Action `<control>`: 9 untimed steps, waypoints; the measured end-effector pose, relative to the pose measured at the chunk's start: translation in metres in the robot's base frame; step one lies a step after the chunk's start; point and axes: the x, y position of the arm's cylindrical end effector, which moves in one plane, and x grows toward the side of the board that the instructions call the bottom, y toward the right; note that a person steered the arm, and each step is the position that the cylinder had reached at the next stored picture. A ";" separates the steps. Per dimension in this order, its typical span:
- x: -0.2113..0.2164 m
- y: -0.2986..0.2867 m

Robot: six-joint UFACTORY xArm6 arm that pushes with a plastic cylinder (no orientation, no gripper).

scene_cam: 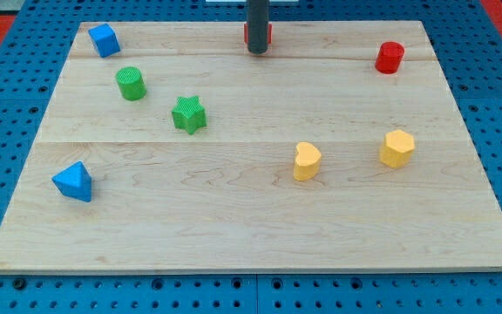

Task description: Move your arm to the center of the board

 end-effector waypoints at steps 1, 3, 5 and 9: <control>-0.001 0.006; 0.030 0.015; 0.033 0.009; 0.043 -0.001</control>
